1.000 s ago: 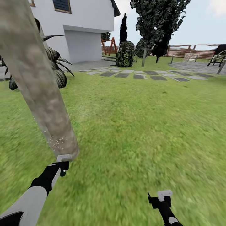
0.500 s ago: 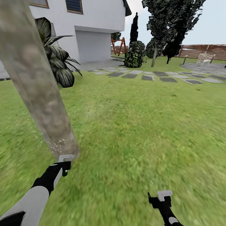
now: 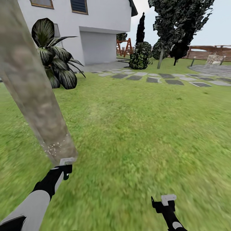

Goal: In the garden, pick up the pesticide atomizer on the floor and spray pesticide onto both trees until each tree trunk is fully covered.

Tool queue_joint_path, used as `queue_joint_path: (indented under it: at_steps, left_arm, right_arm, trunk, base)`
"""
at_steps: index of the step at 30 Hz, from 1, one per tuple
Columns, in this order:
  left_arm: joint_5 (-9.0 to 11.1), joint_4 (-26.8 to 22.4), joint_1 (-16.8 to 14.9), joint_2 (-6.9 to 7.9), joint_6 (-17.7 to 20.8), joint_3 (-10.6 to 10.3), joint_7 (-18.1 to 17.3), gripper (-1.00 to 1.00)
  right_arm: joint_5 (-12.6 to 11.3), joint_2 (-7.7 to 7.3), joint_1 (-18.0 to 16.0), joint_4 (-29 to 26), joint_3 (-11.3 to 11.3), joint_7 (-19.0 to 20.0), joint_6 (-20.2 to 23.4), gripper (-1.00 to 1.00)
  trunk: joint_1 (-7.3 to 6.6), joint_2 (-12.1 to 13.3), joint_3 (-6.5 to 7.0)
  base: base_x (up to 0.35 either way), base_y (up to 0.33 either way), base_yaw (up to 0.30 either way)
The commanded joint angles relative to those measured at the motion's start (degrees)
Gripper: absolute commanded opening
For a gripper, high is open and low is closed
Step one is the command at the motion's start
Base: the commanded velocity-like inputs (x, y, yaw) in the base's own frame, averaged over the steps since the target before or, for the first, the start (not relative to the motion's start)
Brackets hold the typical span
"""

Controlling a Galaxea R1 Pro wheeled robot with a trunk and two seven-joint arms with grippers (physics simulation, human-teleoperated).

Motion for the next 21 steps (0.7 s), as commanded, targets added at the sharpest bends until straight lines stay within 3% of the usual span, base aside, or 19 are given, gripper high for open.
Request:
queue_joint_path:
  at_steps: [1,5,12,17,21]
  left_arm:
    - [-0.58,-0.27,-0.04,-0.04,0.13,0.23,-0.25,-1.00]
    - [-0.52,-1.07,-0.06,0.05,-0.17,0.37,-0.86,-1.00]
    - [-0.56,-4.21,-0.40,2.23,0.77,0.67,-3.17,-1.00]
    - [-0.56,-4.49,-1.03,2.35,1.42,0.67,-3.29,-1.00]
    - [-0.52,-6.20,-1.66,1.75,4.71,0.33,-3.37,-1.00]
  right_arm:
    - [0.61,0.01,-0.04,0.09,-0.29,-0.26,-0.22,1.00]
    - [0.61,-0.01,-0.04,0.09,-0.31,-0.26,-0.22,1.00]
    - [0.61,0.02,-0.04,0.09,-0.31,-0.26,-0.22,1.00]
    - [0.61,0.02,-0.04,0.09,-0.31,-0.26,-0.22,1.00]
    - [0.61,0.02,-0.04,0.09,-0.31,-0.26,-0.22,1.00]
  trunk:
    - [-0.01,-0.02,-0.05]
    - [-0.01,-0.02,-0.05]
    - [-0.01,-0.02,-0.05]
    - [-0.01,-0.02,-0.05]
    - [-0.01,-0.02,-0.05]
  base:
    - [0.000,-0.034,0.269]
    - [0.000,-0.009,0.274]
    - [0.000,0.000,0.273]
    - [0.000,0.000,0.266]
    - [0.000,0.000,0.198]
